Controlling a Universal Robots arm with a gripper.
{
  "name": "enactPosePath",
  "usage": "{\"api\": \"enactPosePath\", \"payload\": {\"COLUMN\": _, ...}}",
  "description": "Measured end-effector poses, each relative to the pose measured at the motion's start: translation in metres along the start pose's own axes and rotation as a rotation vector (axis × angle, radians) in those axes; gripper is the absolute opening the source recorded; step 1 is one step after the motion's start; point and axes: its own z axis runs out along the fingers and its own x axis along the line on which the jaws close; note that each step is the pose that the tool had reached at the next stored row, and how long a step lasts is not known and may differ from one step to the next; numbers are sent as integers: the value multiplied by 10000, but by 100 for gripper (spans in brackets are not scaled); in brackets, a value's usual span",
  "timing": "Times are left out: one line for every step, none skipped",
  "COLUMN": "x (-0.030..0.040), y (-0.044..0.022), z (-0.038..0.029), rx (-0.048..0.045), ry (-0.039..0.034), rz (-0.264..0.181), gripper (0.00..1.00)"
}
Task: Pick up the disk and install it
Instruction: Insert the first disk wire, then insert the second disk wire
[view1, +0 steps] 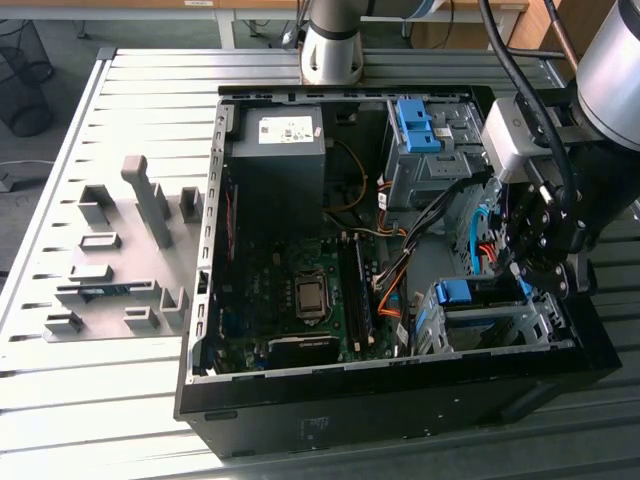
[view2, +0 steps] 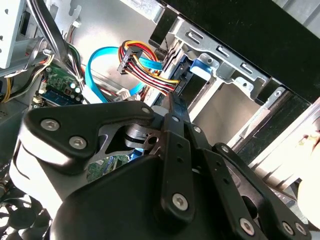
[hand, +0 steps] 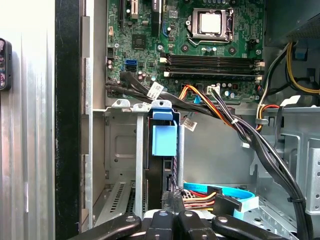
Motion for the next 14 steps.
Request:
{"api": "enactPosePath", "payload": {"x": 0, "y": 0, "z": 0, "rx": 0, "ry": 0, "rz": 0, "gripper": 11}}
{"api": "enactPosePath", "payload": {"x": 0, "y": 0, "z": 0, "rx": 0, "ry": 0, "rz": 0, "gripper": 11}}
{"api": "enactPosePath", "payload": {"x": 0, "y": 0, "z": 0, "rx": 0, "ry": 0, "rz": 0, "gripper": 11}}
{"api": "enactPosePath", "payload": {"x": 0, "y": 0, "z": 0, "rx": 0, "ry": 0, "rz": 0, "gripper": 11}}
{"api": "enactPosePath", "payload": {"x": 0, "y": 0, "z": 0, "rx": 0, "ry": 0, "rz": 0, "gripper": 11}}
{"api": "enactPosePath", "payload": {"x": 0, "y": 0, "z": 0, "rx": 0, "ry": 0, "rz": 0, "gripper": 11}}
{"api": "enactPosePath", "payload": {"x": 0, "y": 0, "z": 0, "rx": 0, "ry": 0, "rz": 0, "gripper": 11}}
{"api": "enactPosePath", "payload": {"x": 0, "y": 0, "z": 0, "rx": 0, "ry": 0, "rz": 0, "gripper": 11}}
{"api": "enactPosePath", "payload": {"x": 0, "y": 7, "z": 2, "rx": -1, "ry": -2, "rz": 1, "gripper": 11}}
{"api": "enactPosePath", "payload": {"x": 0, "y": 23, "z": 2, "rx": -1, "ry": 0, "rz": 0, "gripper": 11}}
{"api": "enactPosePath", "payload": {"x": 0, "y": 65, "z": 2, "rx": -1, "ry": 2, "rz": -1, "gripper": 11}}
{"api": "enactPosePath", "payload": {"x": 0, "y": 108, "z": 3, "rx": -1, "ry": 0, "rz": -1, "gripper": 11}}
{"api": "enactPosePath", "payload": {"x": 1, "y": 155, "z": 3, "rx": 0, "ry": 0, "rz": -1, "gripper": 11}}
{"api": "enactPosePath", "payload": {"x": 1, "y": 197, "z": 2, "rx": 0, "ry": 0, "rz": -1, "gripper": 11}}
